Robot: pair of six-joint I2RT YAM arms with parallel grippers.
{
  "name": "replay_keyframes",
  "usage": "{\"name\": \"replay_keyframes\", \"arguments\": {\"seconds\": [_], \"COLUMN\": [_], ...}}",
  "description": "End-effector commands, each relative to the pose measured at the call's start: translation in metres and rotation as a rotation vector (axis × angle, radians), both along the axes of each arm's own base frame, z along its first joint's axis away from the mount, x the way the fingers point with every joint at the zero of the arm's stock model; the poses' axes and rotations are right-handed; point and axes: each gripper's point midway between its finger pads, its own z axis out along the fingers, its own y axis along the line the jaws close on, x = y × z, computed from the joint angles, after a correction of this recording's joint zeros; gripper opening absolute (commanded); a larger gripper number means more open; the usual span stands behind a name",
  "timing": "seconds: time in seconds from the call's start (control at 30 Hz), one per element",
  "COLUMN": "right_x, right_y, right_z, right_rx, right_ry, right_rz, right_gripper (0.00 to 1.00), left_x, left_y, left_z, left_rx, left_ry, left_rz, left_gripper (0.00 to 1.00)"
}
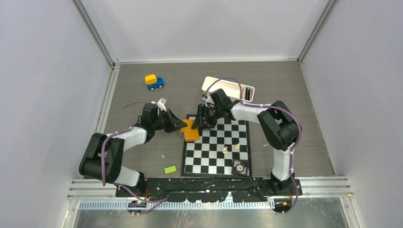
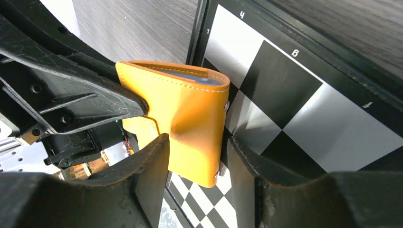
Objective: Put the credit cards into the card holder
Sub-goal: Close the card holder at the center of the board.
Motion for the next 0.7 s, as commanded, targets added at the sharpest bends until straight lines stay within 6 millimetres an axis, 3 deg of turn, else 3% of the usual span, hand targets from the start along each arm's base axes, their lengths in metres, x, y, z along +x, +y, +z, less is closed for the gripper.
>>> {"name": "replay_keyframes", "arguments": {"seconds": [0.0,0.2,0.37,0.67], "right_x": [0.014,0.017,0.008,-0.015], "right_y": [-0.002,-0.004,0.004,0.021], "right_z": [0.026,0.071,0.105,0.161], "right_rx": [0.043,0.192,0.338,0.565], "right_ry": [-0.097,-0.173,-0.187,-0.184], "right_rz": [-0.036,-0.028,0.043,0.141], "right_gripper": [0.57,0.65,0.66,0.64], "left_x": [0.003,-0.008,-0.017,-0.028], "left_y": [0.002,0.003,0.007,0.002], "left_z": [0.031,0.080,0.118,0.157], "left_rx": [-0.031,-0.079,-0.094,-0.154], "left_ry": [-0.144,-0.289,-0.392,-0.481], "left_rz": [-0.005,-0.009,-0.004,-0.045], "left_gripper": [0.00,0.00,0.00,0.00]}}
